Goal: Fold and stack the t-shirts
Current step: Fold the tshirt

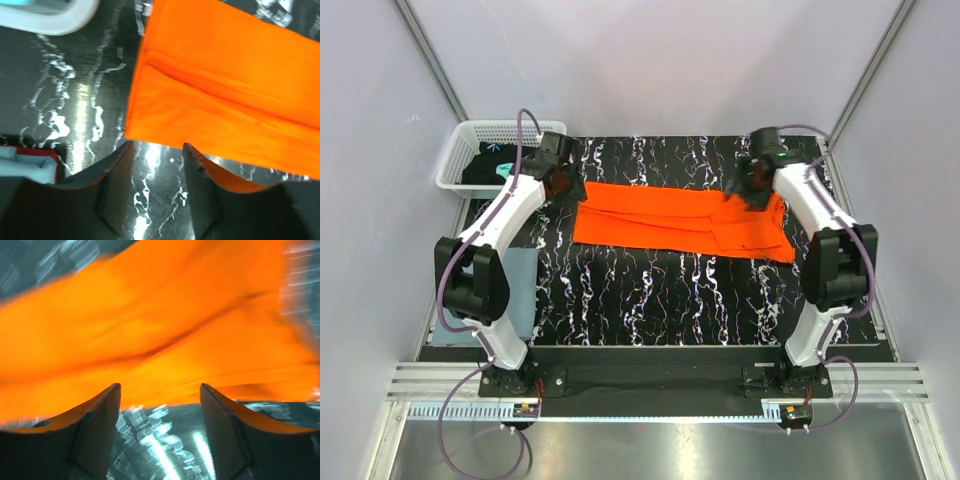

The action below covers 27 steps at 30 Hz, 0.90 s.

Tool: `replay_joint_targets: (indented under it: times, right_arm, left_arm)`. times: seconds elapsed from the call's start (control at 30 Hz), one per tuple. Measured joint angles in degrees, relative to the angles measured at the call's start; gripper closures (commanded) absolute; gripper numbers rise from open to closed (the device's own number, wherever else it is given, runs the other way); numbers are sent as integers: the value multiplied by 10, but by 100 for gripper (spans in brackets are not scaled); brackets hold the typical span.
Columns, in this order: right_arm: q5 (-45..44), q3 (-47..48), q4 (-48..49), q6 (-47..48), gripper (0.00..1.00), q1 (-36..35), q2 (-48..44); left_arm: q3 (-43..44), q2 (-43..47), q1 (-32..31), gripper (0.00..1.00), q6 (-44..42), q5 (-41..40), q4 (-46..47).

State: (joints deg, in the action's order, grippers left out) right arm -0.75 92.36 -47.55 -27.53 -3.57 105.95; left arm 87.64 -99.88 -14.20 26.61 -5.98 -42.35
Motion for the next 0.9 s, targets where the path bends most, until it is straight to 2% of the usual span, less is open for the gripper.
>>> replay_joint_targets:
  times: [0.03,0.07,0.1,0.2,0.5,0.77,0.9]
  right_arm:
    - [5,-9,12,-3,41,-31,-6]
    - [14,-17,22,-4,56,-64,-8]
    - [22,-25,30,-7,60,-93,-5]
    - [35,-41,34,-28,69,-139,21]
    - [33,-99,56,-52,65,-147,73]
    - [18,-69,67,-44,62,-147,116]
    - [-8,-24,66,-35,60,-146,143]
  left_arm:
    - [-5,5,-5,57,-3,7,5]
    - [-10,5,-10,58,-7,15,9]
    - [-18,3,-16,63,-9,24,17]
    - [-33,-24,-26,67,-14,61,23]
    - [-27,-136,-42,67,-31,82,35]
    - [-25,-146,-42,66,-39,82,35]
    - [-31,-139,-42,66,-39,82,36]
